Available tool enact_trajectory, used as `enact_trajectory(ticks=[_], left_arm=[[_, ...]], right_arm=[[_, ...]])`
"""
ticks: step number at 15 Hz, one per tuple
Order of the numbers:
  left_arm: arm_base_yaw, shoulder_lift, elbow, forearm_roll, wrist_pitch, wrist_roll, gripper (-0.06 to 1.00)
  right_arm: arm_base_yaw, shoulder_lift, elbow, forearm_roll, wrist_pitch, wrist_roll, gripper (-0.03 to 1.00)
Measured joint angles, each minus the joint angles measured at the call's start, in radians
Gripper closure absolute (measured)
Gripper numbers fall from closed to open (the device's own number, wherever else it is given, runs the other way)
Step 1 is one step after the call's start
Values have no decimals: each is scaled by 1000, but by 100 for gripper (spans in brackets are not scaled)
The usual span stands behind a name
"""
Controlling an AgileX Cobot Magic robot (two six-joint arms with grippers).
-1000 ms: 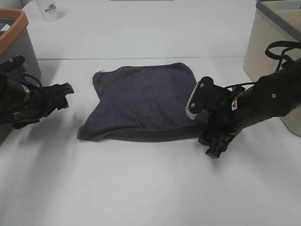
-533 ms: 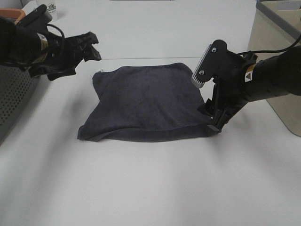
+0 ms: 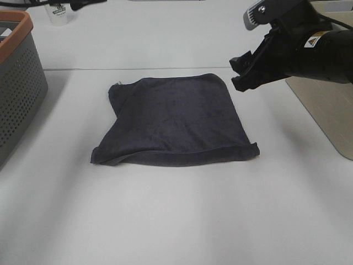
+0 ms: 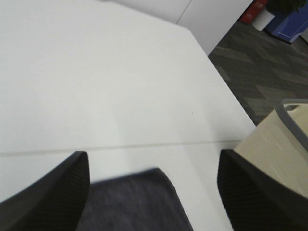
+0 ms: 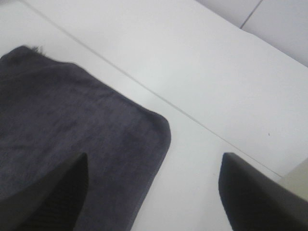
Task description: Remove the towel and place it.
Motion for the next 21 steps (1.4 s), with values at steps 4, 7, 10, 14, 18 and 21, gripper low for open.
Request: enact_trajectory(ticks=[4, 7, 10, 14, 18, 21], left_arm=[[0, 0, -91, 3, 308, 248, 27], [0, -25, -107, -198, 691, 793, 29], [24, -34, -184, -752, 941, 1414, 29], [98, -34, -275, -1453, 1049, 1948, 21], [108, -47, -291, -1576, 1201, 2060, 19], [108, -96, -291, -1583, 1275, 2063, 19]], right_arm=[[-1, 0, 0, 145, -76, 0, 23], [-1, 0, 0, 162, -76, 0, 23], [-2, 0, -43, 270, -55, 0, 23], [-91, -1, -278, 422, 361, -10, 23], [-154, 19, -602, 141, 884, 142, 24], [-154, 80, -796, -198, 1177, 424, 24]])
